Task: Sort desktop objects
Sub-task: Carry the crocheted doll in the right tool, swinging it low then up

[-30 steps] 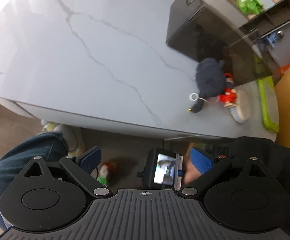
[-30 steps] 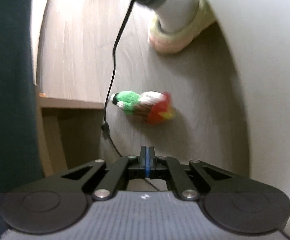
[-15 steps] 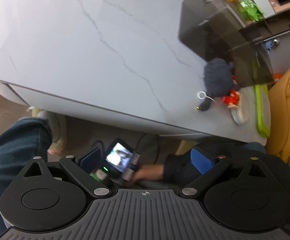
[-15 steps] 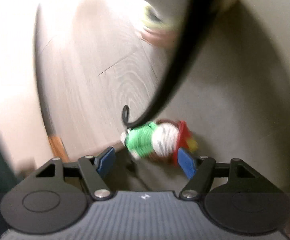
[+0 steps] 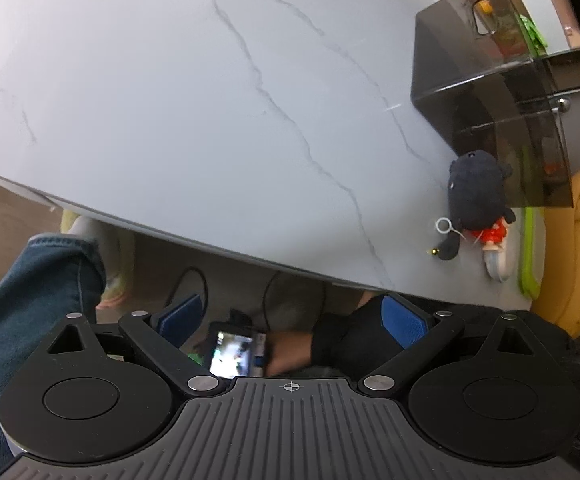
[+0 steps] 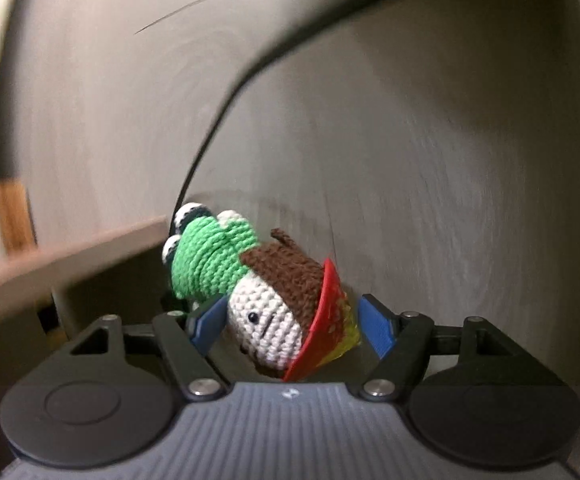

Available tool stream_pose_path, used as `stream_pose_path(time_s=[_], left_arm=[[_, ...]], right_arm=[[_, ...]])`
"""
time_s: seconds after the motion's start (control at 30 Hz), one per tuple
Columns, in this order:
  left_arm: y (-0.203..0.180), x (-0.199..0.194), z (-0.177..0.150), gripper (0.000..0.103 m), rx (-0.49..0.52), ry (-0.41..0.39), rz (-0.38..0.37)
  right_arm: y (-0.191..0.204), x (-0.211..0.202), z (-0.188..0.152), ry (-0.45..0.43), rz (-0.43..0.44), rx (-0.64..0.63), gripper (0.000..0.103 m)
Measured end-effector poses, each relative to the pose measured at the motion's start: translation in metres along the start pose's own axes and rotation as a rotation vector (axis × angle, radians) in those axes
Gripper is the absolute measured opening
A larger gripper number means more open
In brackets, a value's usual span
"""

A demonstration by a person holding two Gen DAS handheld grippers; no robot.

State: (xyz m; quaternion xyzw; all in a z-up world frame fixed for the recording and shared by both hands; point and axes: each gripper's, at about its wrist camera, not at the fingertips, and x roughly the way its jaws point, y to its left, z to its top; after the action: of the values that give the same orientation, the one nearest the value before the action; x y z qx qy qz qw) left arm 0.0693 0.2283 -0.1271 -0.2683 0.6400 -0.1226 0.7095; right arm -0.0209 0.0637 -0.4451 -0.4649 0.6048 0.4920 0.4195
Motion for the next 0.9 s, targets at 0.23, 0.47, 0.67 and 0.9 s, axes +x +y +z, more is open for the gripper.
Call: stream_pose_path(time_s=[0.23,0.47,0.67,0.9], left_arm=[[0.002,0.004,0.003,0.099,-0.011,0.014,0.0],[0.0,0.003,0.004,0.099,-0.009,0.014,0.002],[0.0,0.001,-0.005,0.099,-0.033,0.001,0.017],[-0.01,-0.012,-0.023,0.099,-0.033,-0.046,0.006]], right_arm=[[0.022,-0.022,-0.033,-0.142,-0.091,-0.496,0.064],[0.054,-0.001,-0.054,-0.073,-0.18,-0.823,0.069],[0.058,0.004,-0.065,-0.122,-0.241,-0.841,0.062],[-0.008,-0.046,-0.063,-0.161,-0.189,-0.195,0.058]])
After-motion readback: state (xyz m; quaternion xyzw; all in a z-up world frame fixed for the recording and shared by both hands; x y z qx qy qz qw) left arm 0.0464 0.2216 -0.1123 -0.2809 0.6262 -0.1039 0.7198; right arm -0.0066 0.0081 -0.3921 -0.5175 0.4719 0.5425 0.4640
